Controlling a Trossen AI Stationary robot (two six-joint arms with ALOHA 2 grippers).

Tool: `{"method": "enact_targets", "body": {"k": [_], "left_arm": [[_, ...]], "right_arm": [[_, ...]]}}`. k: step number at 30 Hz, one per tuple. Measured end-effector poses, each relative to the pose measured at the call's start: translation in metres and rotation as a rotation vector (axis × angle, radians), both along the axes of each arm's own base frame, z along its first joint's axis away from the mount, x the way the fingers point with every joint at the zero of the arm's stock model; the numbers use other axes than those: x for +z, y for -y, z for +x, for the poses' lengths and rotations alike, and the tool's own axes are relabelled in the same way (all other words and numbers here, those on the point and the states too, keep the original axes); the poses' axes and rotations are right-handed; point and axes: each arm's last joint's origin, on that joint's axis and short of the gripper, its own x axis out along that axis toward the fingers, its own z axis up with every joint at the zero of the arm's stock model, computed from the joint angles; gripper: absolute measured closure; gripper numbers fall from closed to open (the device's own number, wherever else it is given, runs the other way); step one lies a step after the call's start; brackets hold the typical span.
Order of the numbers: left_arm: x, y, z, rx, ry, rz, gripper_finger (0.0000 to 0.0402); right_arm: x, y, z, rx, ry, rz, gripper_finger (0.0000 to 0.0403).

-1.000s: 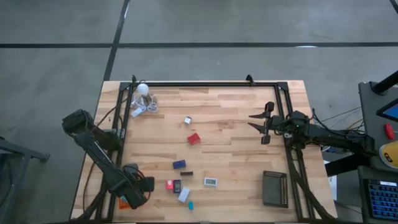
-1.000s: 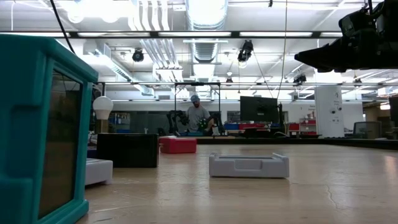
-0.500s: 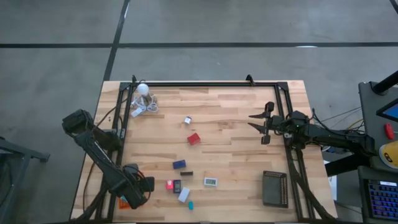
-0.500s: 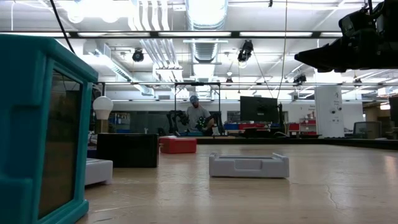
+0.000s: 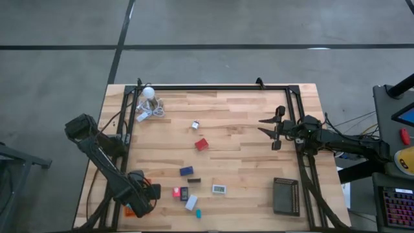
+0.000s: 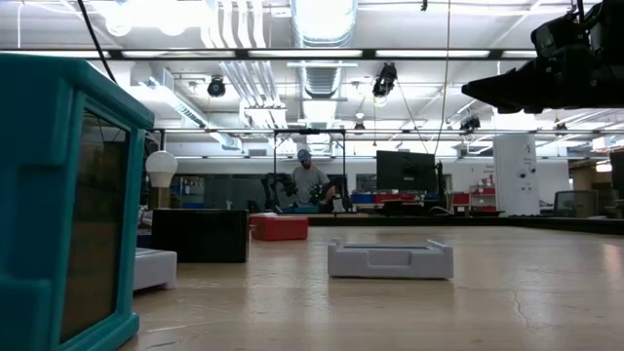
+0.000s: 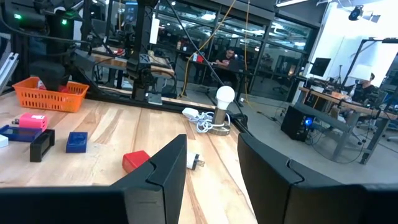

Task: Pick & Place Office items
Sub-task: Put the pink charger adapter into the orange bin

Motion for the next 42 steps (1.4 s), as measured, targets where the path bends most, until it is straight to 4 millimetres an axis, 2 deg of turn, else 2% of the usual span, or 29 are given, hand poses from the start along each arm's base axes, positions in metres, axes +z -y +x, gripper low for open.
{"method": "enact_targets", "body": {"k": [5, 15, 20, 25, 30, 36, 42], "left_arm": [[0.002, 0.0, -0.001, 0.001, -0.019, -0.016, 0.0093], [0.046, -0.012, -0.008, 0.006, 0.055, -0.087, 0.0096], [0.054, -0.018, -0.005, 0.016, 0.133, -0.1, 0.0094], [0.055, -0.022, 0.008, 0.012, 0.199, -0.121, 0.0098], [0.051, -0.028, 0.029, -0.083, 0.295, -0.104, 0.0099], [0.035, -0.039, 0.054, -0.14, 0.269, -0.083, 0.0099], [0.027, -0.044, 0.074, -0.244, 0.293, -0.156, 0.0099]], "right_arm": [[0.0, 0.0, 0.0, 0.0, 0.0, 0.0, 0.0264], [0.0, 0.0, 0.0, 0.0, 0.0, 0.0, 0.0264], [0.0, 0.0, 0.0, 0.0, 0.0, 0.0, 0.0264], [0.0, 0.0, 0.0, 0.0, 0.0, 0.0, 0.0264], [0.0, 0.0, 0.0, 0.0, 0.0, 0.0, 0.0264], [0.0, 0.0, 0.0, 0.0, 0.001, 0.0, 0.0264], [0.0, 0.0, 0.0, 0.0, 0.0, 0.0, 0.0264]]}}
